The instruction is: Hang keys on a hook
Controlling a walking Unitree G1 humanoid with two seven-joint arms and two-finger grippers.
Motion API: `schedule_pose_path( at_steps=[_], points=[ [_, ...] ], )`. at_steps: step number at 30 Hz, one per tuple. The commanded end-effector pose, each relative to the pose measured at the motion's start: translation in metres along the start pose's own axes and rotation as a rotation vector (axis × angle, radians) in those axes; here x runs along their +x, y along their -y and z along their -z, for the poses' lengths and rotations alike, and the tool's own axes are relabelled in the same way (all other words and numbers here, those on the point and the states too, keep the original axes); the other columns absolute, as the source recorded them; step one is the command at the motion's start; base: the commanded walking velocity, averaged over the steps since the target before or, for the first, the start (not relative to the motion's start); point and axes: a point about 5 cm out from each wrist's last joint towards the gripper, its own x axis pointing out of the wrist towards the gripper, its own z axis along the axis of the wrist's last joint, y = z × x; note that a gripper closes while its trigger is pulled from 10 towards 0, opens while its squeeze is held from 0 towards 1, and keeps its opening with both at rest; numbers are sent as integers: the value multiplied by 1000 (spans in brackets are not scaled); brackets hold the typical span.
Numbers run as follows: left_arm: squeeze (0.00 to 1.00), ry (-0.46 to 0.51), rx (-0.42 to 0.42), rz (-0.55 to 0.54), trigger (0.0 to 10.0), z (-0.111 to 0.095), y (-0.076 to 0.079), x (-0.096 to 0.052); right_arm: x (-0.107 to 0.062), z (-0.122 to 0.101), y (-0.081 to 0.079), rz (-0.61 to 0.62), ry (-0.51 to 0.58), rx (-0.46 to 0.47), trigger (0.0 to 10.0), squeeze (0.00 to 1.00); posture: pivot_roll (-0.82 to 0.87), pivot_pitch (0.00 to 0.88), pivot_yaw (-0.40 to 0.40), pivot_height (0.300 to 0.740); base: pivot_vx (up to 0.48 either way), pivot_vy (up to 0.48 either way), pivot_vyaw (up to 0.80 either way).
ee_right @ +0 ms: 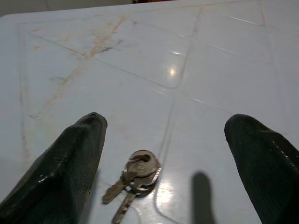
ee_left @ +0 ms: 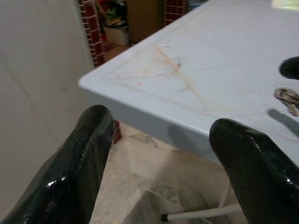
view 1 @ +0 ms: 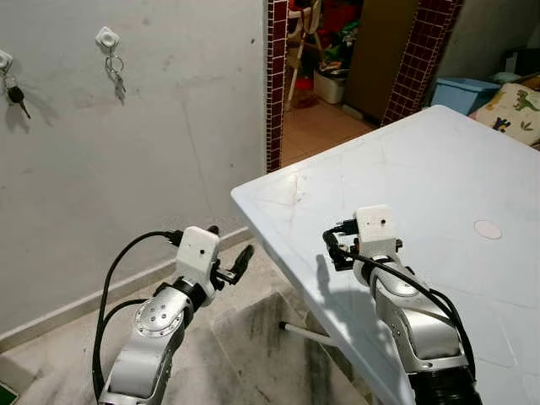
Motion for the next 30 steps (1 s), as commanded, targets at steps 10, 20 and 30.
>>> schedule_pose_path(
  at_steps=[10,20,30],
  points=[
    [0,-18,35,19,10000,1,-5,1,-3,1,5,-31,-45,20,10000,0,-31,0,9,740,0,0,0],
    [0,-39,32,15,10000,5,-6,0,-10,8,6,-129,-62,24,10000,0,-22,0,-10,740,0,0,0],
    [0,-65,61,-47,10000,15,-4,-3,-18,32,6,-151,-145,1,5961,0,-17,0,-9,740,0,0,0]
  ],
)
